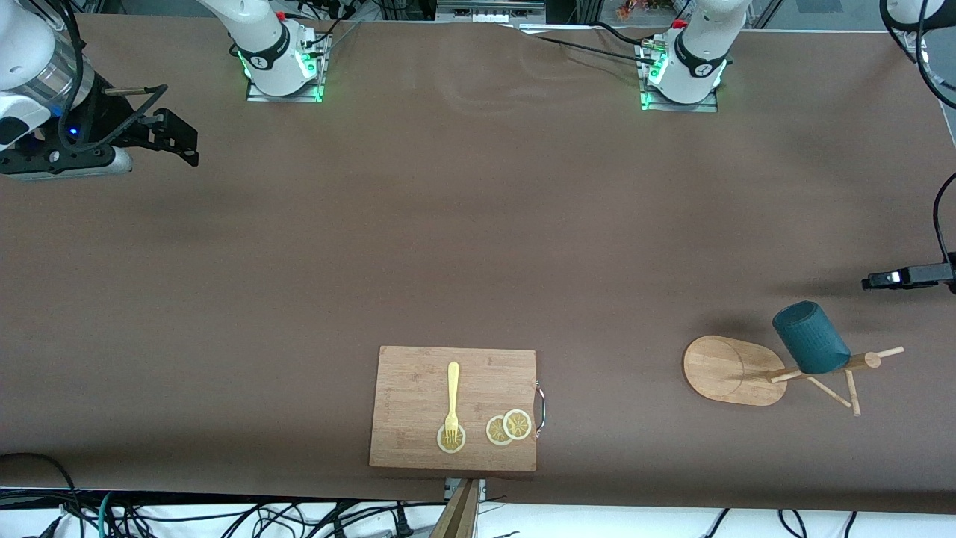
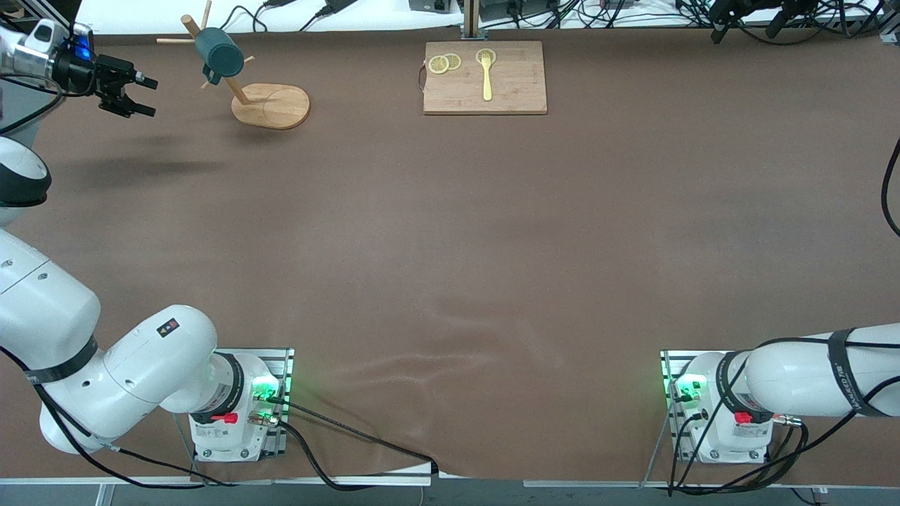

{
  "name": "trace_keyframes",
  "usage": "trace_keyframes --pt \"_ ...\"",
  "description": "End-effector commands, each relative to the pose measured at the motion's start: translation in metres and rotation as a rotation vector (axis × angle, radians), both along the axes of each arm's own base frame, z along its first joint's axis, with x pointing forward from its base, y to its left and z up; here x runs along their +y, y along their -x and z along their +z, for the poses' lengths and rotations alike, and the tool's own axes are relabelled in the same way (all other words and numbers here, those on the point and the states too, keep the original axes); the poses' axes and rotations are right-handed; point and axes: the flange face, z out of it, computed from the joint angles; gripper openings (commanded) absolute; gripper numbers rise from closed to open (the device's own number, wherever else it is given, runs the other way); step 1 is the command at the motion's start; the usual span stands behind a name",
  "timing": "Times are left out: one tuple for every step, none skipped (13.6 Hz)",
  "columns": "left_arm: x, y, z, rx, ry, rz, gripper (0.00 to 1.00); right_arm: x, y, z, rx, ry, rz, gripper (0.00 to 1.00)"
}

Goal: Pass cup and hang on rack

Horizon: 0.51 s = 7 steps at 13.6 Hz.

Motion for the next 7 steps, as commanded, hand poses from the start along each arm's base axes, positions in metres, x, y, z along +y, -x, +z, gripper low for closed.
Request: trace_keyframes --pt "-0.070 -0.019 0.086 0.006 -0.312 -0.182 1.00 0.000 -0.001 0.005 -0.001 0.005 0.013 1.00" --pt "-0.099 -0.025 0.107 0.022 -0.392 -0.208 1.00 0.000 -0.001 0.005 -0.001 0.005 0.013 1.00" --pt "-0.131 -0.032 0.123 0.038 -0.476 -0.238 1.00 0.000 -0.001 0.005 -0.001 0.005 0.013 1.00" --pt "-0.167 -0.039 0.134 0.047 -0.581 -0.293 1.00 0.000 -0.001 0.005 -0.001 0.005 0.013 1.00" --pt "-0.201 -0.044 0.143 0.049 -0.689 -0.356 1.00 0.000 -0.001 0.005 -0.001 0.005 0.013 1.00" --pt "-0.237 -0.048 0.152 0.044 -0.779 -0.396 1.00 0.000 -0.001 0.005 -0.001 0.005 0.013 1.00" --pt "-0.274 -0.049 0.160 0.043 -0.831 -0.397 1.00 0.000 -0.001 0.005 -0.001 0.005 0.013 1.00"
